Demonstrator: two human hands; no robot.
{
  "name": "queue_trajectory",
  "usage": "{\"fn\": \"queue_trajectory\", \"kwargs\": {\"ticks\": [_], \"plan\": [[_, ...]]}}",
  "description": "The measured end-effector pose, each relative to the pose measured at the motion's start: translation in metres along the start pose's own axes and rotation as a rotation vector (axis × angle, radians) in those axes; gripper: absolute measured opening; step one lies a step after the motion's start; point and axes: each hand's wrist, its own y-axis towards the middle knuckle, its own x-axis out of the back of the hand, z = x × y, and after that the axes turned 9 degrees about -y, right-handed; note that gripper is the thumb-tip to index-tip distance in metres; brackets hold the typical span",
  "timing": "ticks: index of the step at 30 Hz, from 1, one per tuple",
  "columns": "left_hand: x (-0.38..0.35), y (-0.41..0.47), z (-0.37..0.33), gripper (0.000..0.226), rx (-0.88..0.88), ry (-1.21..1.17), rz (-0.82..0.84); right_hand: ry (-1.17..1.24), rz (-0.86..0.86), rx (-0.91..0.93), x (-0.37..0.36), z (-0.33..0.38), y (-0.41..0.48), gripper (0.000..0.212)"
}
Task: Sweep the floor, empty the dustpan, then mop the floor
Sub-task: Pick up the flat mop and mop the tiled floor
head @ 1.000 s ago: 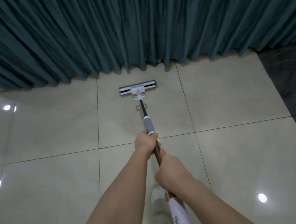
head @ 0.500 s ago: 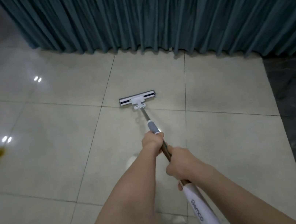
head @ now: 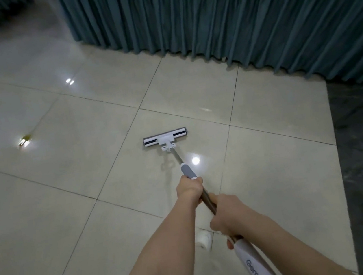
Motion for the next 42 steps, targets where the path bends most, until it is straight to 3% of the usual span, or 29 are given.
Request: {"fn": "queue_trajectory", "kwargs": {"ticks": [9,16,24,29,36,42], "plan": [[0.024,-0.078,0.070,0.027,0.029,-0.026,-0.098,-0.132,-0.007,0.127,-0.062,-0.024,-0.064,0.039],[0.006,-0.111,0.108,0.026,0.072,-0.176,-0.225,-0.255,0.055,0.228,-0.068,-0.061,-0.087,0.056],[-0.102,-0.141,0.113,0.027,0.143,-0.382,-0.360,-0.475,0.145,0.299,0.001,-0.160,-0.092,0.059],[-0.154,-0.136,0.101,0.031,0.170,-0.533,-0.400,-0.631,0.107,0.399,0.038,-0.199,-0.076,0.065],[-0.190,-0.090,0.071,0.027,0.168,-0.514,-0.423,-0.684,0.095,0.397,0.082,-0.213,-0.028,0.083],[-0.168,-0.039,0.020,0.026,0.169,-0.577,-0.458,-0.709,0.118,0.396,0.120,-0.163,0.022,0.082]]}}
